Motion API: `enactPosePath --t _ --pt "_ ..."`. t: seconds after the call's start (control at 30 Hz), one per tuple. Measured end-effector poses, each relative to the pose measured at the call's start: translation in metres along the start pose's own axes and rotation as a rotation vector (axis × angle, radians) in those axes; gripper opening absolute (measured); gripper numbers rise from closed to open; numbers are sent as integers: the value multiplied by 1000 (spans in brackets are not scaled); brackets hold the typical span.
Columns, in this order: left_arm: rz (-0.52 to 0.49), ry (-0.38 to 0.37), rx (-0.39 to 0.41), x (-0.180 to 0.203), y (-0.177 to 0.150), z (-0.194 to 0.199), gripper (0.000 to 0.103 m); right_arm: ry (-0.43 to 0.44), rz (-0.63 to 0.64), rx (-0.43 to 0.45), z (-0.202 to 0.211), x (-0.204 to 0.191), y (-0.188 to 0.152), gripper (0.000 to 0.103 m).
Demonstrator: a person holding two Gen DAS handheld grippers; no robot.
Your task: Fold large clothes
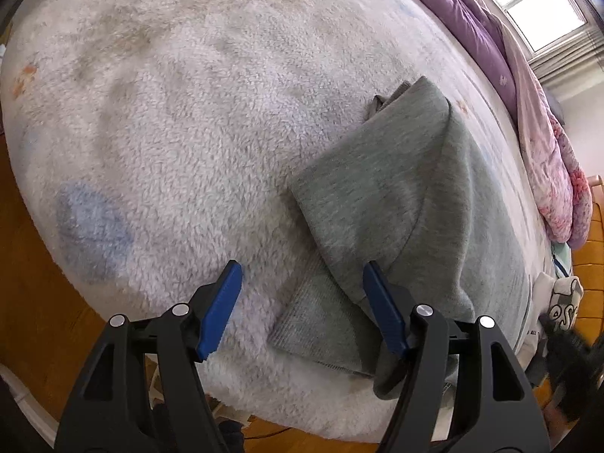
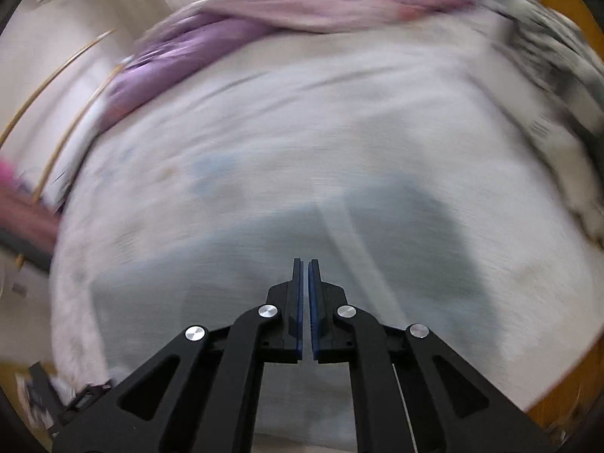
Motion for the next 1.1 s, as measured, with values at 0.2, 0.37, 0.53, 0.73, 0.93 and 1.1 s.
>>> enactPosePath --t 0.2,0.37,0.53,0.73,0.93,1.1 --pt "13 -18 9 -9 -8 6 69 89 157 -134 -63 -78 -14 3" --pt "22 -36 -6 -15 -14 6 70 90 94 -175 -84 -62 -26 0" --pt "50 -40 -12 -16 -19 7 73 77 67 -203 -57 -55 -59 0" --pt "-2 -13 -16 -7 -28 2 78 84 47 -191 -59 -54 -81 0" --pt "26 -66 -46 -3 -33 2 76 97 65 -202 -62 -53 -74 0" --pt "28 -82 -84 2 -36 -2 59 172 13 -173 -47 -51 -77 14"
Point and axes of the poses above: each gripper's, at about its wrist camera, not at the fingertips, and z roughly against the way its jaws point, x to its right, y to its top, the point moved 3 cm from there along -z, roughly the way its jaws point, and after that the axes turned 2 degrees about z, right-handed, at the moved point
